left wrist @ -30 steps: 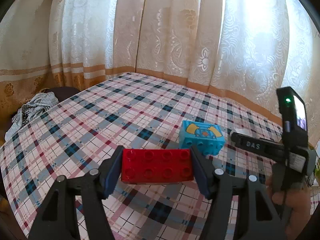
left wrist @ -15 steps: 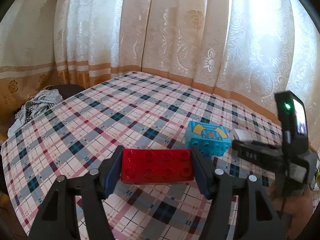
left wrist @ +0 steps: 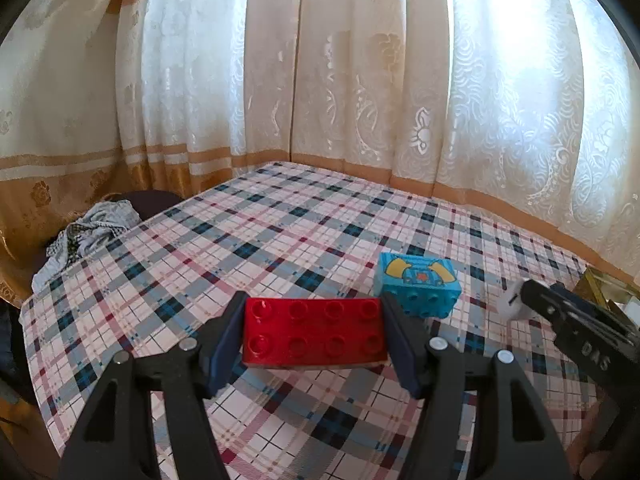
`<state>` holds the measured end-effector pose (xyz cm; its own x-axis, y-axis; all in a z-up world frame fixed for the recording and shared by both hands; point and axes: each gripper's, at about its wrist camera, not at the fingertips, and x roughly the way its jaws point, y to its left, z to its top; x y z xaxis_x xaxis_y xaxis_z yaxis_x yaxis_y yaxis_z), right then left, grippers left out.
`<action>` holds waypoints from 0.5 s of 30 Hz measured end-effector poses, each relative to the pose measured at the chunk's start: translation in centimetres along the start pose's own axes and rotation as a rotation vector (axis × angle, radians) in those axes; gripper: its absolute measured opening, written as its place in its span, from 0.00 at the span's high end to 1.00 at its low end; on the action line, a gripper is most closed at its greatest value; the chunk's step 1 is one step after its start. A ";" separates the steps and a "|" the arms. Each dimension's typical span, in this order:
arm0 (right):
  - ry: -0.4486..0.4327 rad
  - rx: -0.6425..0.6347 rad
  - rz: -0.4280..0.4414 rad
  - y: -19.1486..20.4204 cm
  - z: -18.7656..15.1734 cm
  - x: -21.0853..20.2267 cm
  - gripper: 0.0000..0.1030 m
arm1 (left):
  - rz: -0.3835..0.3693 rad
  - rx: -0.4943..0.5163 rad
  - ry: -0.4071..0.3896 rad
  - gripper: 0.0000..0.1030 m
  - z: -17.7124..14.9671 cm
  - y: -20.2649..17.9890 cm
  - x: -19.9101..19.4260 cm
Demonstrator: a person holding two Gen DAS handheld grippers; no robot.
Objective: Organize rigid objects
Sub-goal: 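Close the right tool on the white charger while the left tool lifts the red brick, then carry the red brick with the left tool while the right tool carries the charger to the tin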
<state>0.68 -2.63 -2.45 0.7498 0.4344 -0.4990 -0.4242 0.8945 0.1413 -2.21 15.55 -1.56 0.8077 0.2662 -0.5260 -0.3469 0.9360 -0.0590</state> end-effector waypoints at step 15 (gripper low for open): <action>-0.137 -0.124 -0.051 2.1 -1.9 -5.2 0.52 | 0.039 0.051 -0.062 0.37 0.0 -1.0 -1.1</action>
<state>-5.07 -3.25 -1.21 0.8307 0.4067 -0.3801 -0.4369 0.8995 0.0078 -2.76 14.27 -0.91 0.8226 0.3150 -0.4735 -0.3555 0.9347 0.0042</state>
